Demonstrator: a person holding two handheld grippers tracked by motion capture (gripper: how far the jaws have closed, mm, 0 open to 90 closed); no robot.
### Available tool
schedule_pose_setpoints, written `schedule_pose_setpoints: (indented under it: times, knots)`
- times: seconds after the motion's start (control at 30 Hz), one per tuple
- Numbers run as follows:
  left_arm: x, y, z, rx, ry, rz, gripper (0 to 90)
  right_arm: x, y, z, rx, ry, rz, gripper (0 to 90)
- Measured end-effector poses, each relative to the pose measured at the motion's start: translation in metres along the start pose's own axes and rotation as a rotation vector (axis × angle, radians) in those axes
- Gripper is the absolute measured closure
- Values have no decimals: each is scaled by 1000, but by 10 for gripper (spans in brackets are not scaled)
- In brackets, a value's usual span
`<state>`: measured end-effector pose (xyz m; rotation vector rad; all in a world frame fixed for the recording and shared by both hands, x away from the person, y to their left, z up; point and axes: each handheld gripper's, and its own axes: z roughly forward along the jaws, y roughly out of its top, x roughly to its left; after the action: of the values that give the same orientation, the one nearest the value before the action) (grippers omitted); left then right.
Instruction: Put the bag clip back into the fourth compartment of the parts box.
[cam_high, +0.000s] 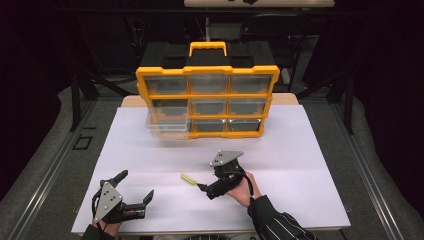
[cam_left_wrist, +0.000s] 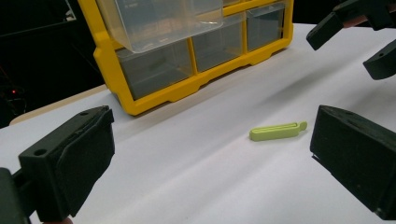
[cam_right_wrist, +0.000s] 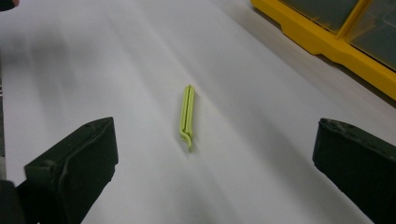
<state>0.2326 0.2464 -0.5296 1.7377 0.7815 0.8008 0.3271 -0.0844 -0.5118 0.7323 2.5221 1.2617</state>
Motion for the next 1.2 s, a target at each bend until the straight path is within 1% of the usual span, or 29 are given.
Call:
schedule_pose_setpoints:
  times: [0.13,0.2,0.33,0.47,0.67,0.73,0.77,0.8,0.87,0.93,1.0,1.1,1.17,1.2]
  knots:
    - [1,0,0,-1,1,-1,2,1,7,5,22,-2,-1,0]
    - [0,0,0,-1,1,-1,2,2,10,9,35,4,-4,0]
    - [0,0,0,7,-3,-2,2,4,15,16,82,0,-13,7]
    - [0,0,0,7,-4,-3,2,5,19,22,115,4,-17,34]
    - [1,0,0,10,-7,-4,2,6,26,31,189,-3,-29,88]
    - [1,0,0,11,-9,-4,2,7,29,33,198,-5,-37,106]
    - [1,0,0,11,-9,-5,2,8,31,34,206,-9,-34,120]
    - [0,0,0,12,-10,-6,2,8,32,35,207,-8,-44,138]
    - [0,0,0,12,-9,-6,2,9,34,38,214,-7,-47,154]
    - [1,0,0,12,-10,-5,2,11,36,40,224,-16,-57,209]
    - [1,0,0,13,-10,-5,2,14,38,43,232,-19,-67,237]
    - [0,0,0,17,-9,-7,2,18,40,48,252,-32,-94,309]
    - [1,0,0,19,-8,-7,2,19,41,51,264,-23,-107,363]
    - [1,0,0,19,-9,-8,2,21,41,52,274,-27,-109,393]
